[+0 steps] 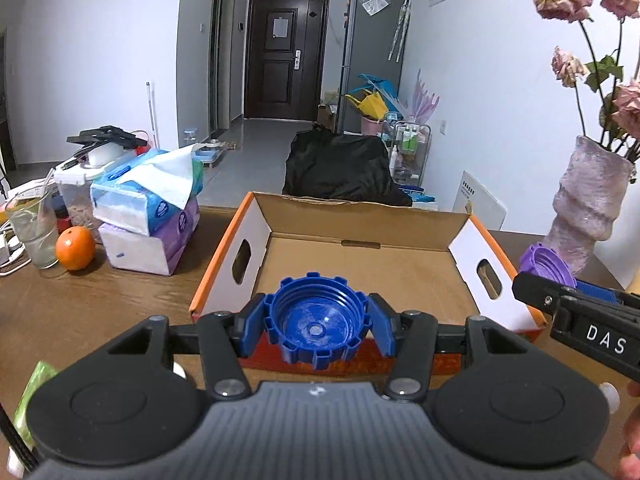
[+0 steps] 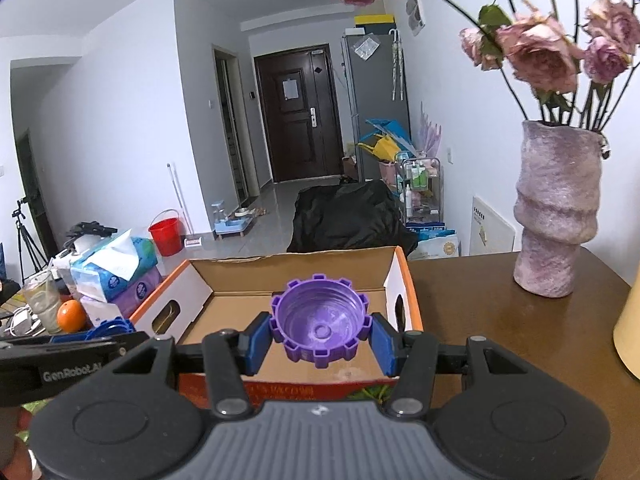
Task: Organize rigid objects
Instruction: 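Carry both caps over the open cardboard box with both grippers, then open both grippers to drop the blue and purple caps into the box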
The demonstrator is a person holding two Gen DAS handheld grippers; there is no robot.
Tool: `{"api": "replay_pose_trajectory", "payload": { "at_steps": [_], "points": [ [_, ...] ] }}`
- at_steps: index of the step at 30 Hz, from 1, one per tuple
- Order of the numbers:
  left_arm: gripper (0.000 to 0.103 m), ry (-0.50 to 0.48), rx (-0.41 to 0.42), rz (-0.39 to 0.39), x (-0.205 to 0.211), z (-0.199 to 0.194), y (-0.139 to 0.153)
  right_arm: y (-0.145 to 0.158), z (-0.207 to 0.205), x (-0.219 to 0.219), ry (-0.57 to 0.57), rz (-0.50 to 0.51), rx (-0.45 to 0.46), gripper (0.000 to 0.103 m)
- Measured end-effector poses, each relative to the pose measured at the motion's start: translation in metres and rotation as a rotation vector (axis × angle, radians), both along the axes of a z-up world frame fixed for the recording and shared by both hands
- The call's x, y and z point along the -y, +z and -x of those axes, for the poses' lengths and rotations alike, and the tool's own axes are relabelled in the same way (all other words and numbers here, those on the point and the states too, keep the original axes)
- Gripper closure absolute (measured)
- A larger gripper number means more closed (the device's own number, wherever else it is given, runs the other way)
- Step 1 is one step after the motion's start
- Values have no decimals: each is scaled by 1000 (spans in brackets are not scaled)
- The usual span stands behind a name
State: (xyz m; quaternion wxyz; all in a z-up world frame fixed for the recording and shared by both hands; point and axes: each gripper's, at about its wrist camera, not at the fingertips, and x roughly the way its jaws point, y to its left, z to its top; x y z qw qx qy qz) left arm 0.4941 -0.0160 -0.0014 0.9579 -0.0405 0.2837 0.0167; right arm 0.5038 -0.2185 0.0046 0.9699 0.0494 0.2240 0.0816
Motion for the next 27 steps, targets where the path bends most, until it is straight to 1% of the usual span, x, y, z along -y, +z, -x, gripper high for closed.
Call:
{"api": "replay_pose_trajectory", "payload": {
  "at_steps": [10, 18, 24, 27],
  "points": [
    [48, -1, 8, -28, 5, -47, -10, -4, -44, -10, 26, 48, -28, 51],
    [48, 24, -10, -55, 0, -83, -25, -19, -75, -15, 45, 81, -69, 51],
    [48, 30, -16, -68, -7, -96, -35, -35, -92, -16, 68, 87, -94, 51],
    [48, 30, -21, -71, -9, -99, -40, -41, -96, -12, 80, 62, -89, 51]
  ]
}}
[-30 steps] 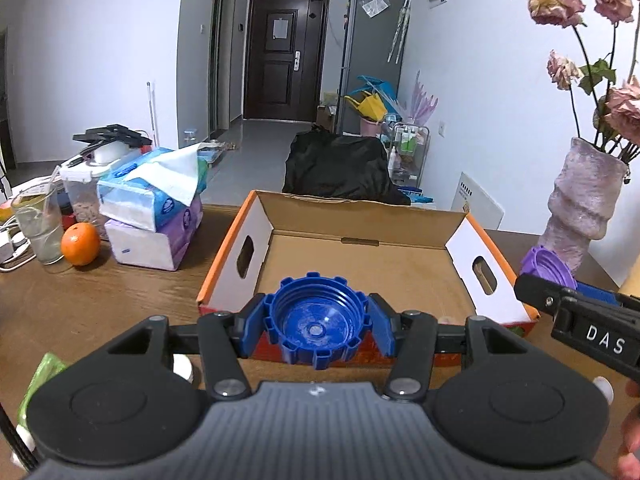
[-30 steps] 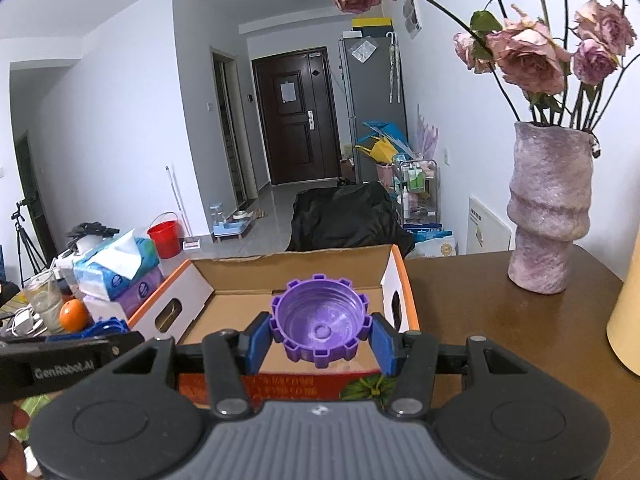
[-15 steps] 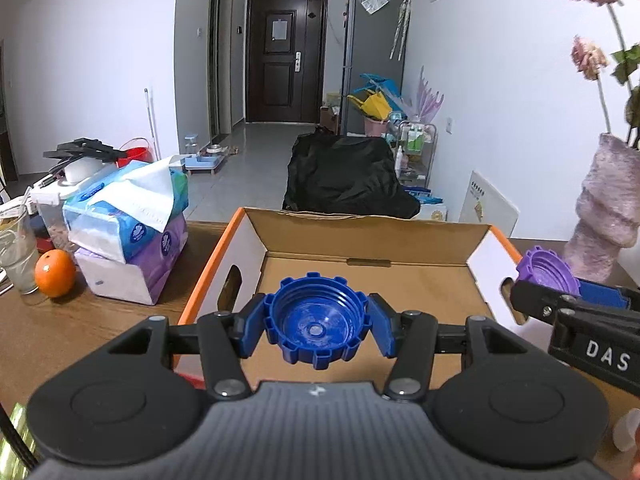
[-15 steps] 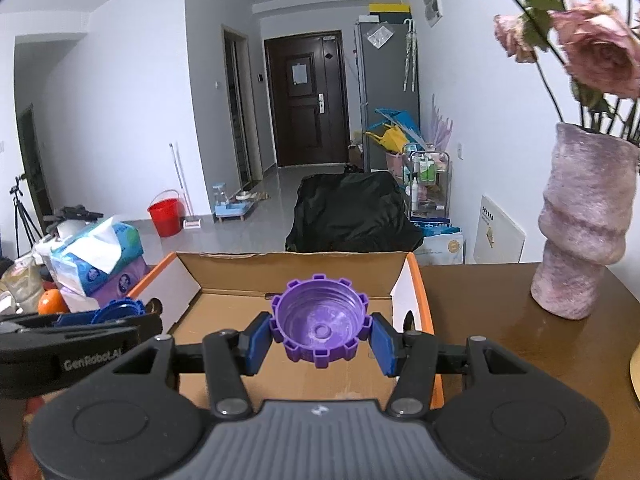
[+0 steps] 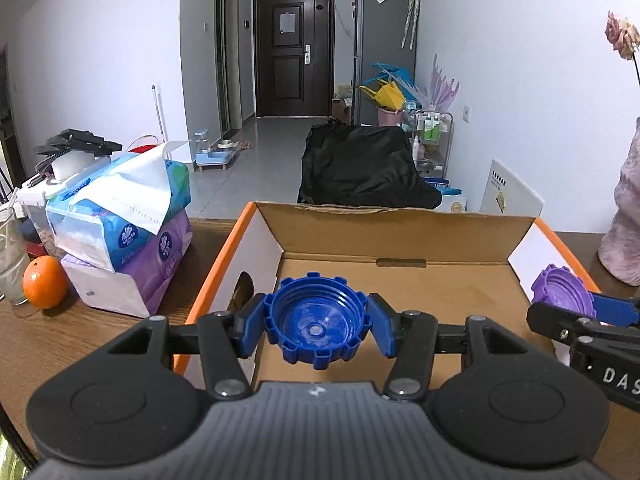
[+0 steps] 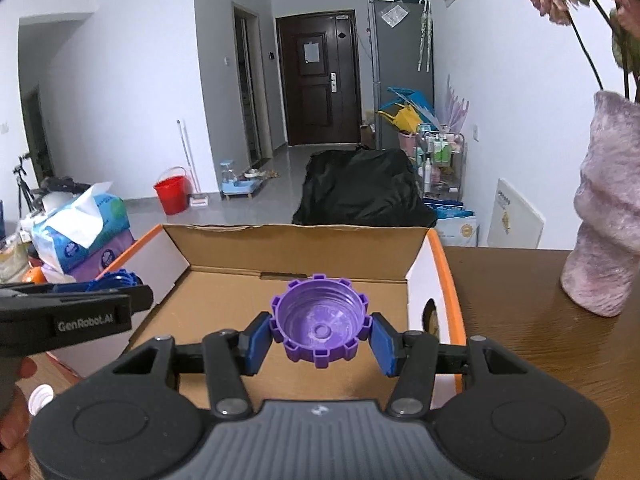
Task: Organize rigid objects
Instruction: 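Open both grippers to drop the blue and purple caps into the box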
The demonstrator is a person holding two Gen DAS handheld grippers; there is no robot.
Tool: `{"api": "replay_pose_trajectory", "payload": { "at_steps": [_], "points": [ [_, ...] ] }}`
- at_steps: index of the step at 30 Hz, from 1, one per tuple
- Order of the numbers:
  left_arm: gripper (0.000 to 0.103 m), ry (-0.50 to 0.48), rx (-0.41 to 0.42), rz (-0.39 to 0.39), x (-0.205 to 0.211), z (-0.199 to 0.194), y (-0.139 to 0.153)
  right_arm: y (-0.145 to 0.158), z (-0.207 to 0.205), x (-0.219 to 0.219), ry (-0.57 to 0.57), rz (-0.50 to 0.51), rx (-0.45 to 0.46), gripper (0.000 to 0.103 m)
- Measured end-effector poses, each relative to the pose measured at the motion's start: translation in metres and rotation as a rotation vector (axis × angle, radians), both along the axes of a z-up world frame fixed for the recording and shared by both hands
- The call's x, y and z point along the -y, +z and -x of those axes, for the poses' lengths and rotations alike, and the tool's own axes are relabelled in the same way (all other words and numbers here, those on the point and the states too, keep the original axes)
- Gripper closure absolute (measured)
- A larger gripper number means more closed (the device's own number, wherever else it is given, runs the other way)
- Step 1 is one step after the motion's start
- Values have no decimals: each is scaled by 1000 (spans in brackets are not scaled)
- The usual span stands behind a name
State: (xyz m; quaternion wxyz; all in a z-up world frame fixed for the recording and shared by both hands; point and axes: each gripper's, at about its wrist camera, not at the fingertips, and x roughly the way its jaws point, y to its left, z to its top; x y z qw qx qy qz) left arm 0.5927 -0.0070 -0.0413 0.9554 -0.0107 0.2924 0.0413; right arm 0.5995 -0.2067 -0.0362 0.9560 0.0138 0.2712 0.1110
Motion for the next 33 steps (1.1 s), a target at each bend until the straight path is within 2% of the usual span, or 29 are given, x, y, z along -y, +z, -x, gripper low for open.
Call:
{"api": "replay_pose_trajectory", "payload": {
  "at_steps": [4, 5, 6, 8, 10, 13, 24, 33],
  "points": [
    [46, -3, 16, 13, -3, 2, 0, 0, 0, -1, -13, -3, -3, 51],
    [35, 0, 21, 10, -3, 2, 1, -1, -1, 0, -21, -3, -5, 46],
    [19, 6, 27, 5, -3, 3, 1, -1, -1, 1, -28, -2, -10, 40],
    [8, 21, 52, -6, -3, 6, 2, -2, -1, 2, -50, 0, -9, 13],
    [0, 34, 62, -13, -3, 7, 4, -3, -1, 2, -68, 5, -9, 6],
    [0, 45, 69, -8, -4, 8, 6, -3, -1, 3, -79, 6, -16, 3],
    [0, 46, 64, 5, -4, 13, 10, 4, 7, 3, -63, 2, 8, 3],
    [0, 44, 87, 2, -5, 35, 19, 16, 31, 5, -59, -1, 47, 3]
  ]
}}
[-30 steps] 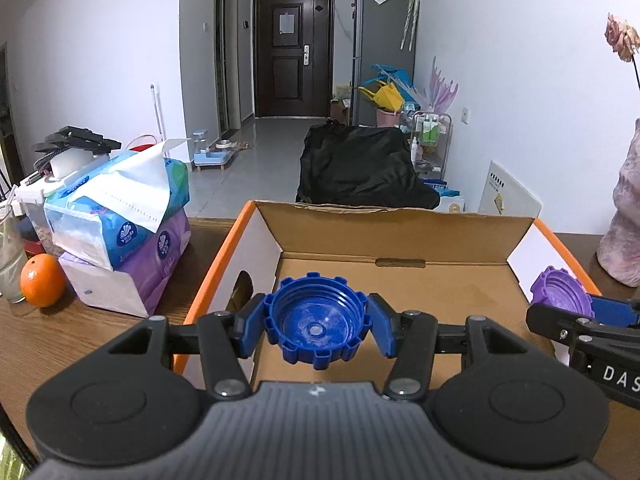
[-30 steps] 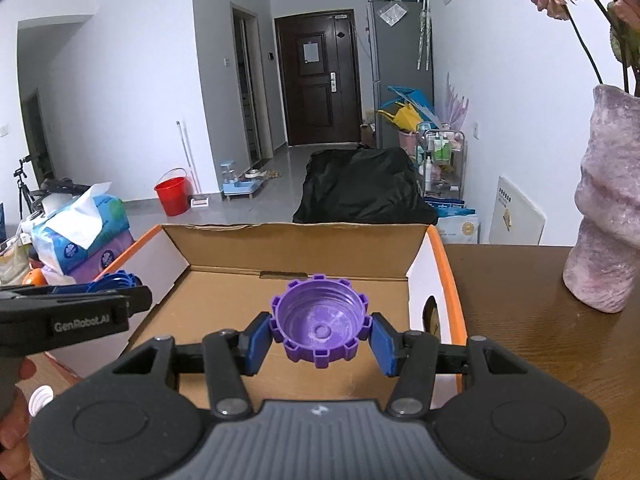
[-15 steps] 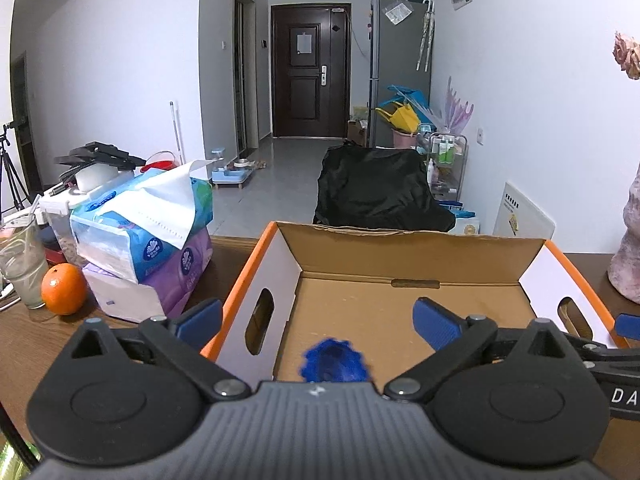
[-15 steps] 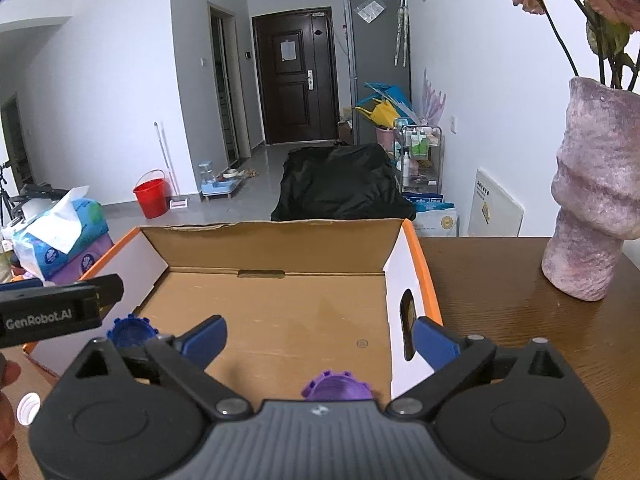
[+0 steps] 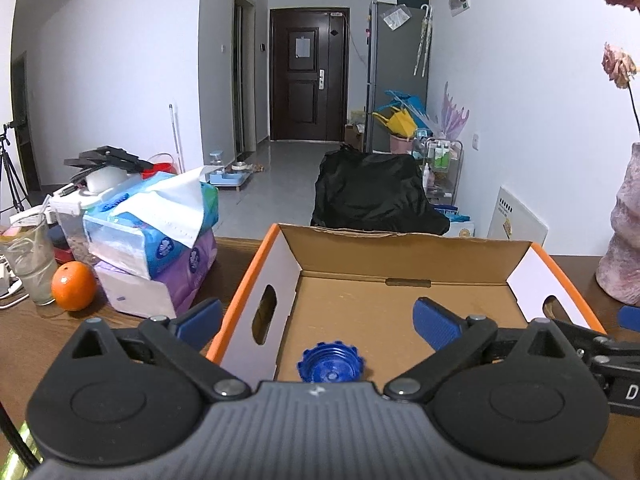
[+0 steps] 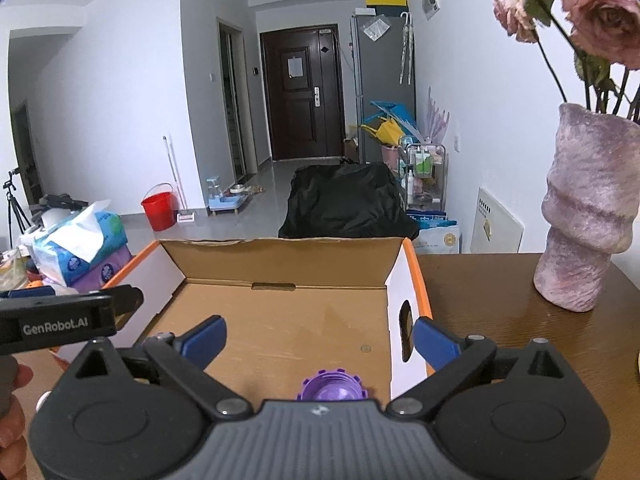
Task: Organize rigid objects
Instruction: 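Open both grippers to drop the blue and purple caps into the box, then grasp the red lint brush with the right gripper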
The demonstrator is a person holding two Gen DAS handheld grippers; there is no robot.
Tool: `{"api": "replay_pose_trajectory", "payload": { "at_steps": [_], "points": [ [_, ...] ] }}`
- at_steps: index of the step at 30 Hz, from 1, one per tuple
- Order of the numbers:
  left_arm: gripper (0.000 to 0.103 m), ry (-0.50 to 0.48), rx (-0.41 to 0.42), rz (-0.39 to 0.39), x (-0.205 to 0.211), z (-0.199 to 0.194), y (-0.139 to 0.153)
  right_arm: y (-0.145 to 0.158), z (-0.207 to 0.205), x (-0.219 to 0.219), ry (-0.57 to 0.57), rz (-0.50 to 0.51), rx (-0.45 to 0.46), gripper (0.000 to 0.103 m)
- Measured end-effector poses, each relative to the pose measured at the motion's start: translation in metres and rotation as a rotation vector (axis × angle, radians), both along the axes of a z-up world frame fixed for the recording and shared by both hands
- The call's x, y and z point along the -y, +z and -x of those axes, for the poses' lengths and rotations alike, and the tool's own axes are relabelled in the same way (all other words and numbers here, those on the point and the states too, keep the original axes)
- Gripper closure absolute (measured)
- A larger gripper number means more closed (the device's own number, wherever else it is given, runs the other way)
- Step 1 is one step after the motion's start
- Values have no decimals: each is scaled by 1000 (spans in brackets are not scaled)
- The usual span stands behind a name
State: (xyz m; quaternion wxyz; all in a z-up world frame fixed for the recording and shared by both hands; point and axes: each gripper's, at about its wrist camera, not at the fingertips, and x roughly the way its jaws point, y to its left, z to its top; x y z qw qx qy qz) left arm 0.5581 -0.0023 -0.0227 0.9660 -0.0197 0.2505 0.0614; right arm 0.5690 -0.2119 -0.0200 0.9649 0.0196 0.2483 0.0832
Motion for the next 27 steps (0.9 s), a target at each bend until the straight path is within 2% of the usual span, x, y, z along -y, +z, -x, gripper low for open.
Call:
{"api": "replay_pose_trajectory", "payload": {
  "at_steps": [15, 27],
  "points": [
    [0, -46, 40, -4, -2, 57, 11, 11, 64, 10, 23, 18, 53, 3],
    [0, -72, 41, -6, -13, 116, 5, 2, 128, 22, 57, 47, 60, 3]
  ]
}}
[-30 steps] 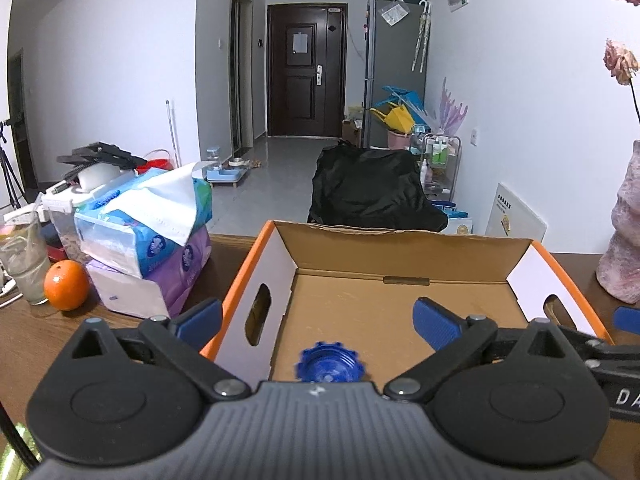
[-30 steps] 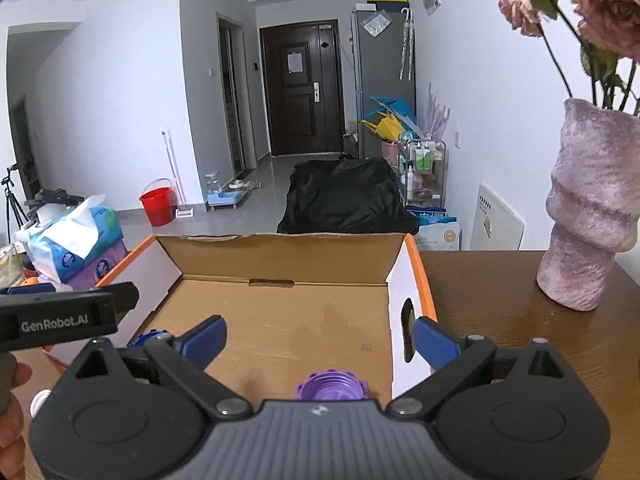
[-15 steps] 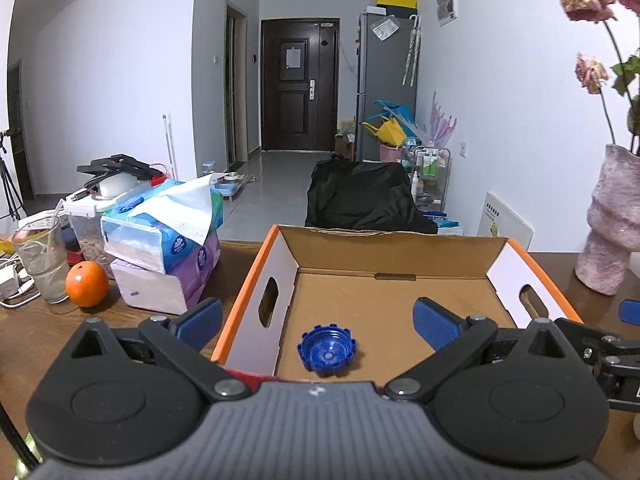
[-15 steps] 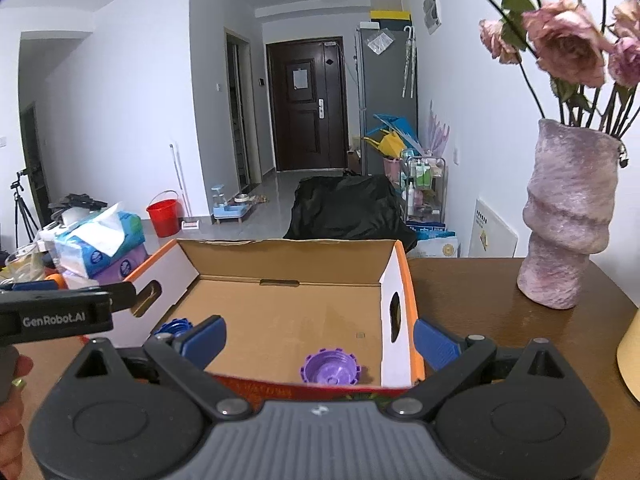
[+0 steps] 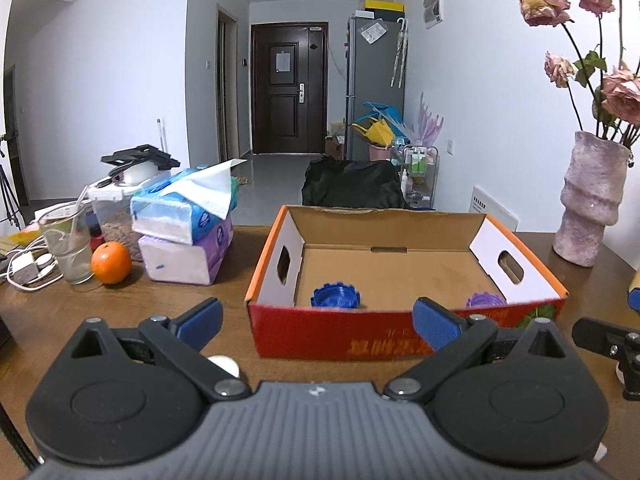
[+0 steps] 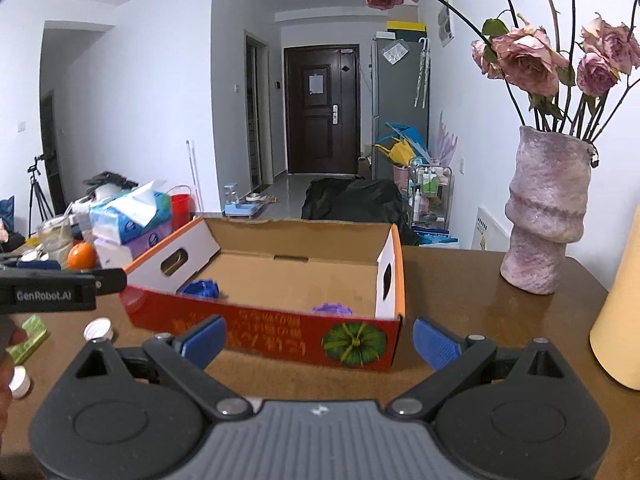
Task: Organize rigid objects
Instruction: 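Grasp the red lint brush with the right gripper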
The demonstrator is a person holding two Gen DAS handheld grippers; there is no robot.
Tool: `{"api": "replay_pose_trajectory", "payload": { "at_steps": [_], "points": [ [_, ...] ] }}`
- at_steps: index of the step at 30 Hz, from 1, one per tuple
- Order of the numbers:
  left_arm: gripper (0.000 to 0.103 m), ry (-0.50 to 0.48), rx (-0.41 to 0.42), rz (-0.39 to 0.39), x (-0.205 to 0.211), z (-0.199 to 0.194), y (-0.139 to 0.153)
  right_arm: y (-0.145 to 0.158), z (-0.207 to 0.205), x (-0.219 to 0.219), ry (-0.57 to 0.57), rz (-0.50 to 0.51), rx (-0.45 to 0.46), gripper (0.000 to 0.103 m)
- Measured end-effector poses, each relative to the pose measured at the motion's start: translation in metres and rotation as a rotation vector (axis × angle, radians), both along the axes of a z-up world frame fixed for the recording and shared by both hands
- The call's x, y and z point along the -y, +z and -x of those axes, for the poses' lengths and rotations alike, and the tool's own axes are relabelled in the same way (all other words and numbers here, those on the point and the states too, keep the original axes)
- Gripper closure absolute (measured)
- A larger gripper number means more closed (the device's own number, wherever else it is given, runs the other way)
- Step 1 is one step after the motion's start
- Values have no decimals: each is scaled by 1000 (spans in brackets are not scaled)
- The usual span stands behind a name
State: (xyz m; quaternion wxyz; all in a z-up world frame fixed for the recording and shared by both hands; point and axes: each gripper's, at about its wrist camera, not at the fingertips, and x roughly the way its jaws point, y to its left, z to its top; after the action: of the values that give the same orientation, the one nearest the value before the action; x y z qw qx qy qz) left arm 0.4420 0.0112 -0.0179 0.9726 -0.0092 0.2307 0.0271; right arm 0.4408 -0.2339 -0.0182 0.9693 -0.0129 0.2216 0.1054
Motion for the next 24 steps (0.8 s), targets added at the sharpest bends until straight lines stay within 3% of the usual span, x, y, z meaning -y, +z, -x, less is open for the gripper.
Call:
{"api": "replay_pose_trajectory", "payload": {
  "at_steps": [18, 24],
  "points": [
    [0, 4, -35, -40, -30, 95, -23, -34, 81, 2, 36, -26, -44, 3],
    [0, 2, -56, -52, -41, 123, -35, -54, 108, -15, 89, -10, -70, 3]
  ]
}}
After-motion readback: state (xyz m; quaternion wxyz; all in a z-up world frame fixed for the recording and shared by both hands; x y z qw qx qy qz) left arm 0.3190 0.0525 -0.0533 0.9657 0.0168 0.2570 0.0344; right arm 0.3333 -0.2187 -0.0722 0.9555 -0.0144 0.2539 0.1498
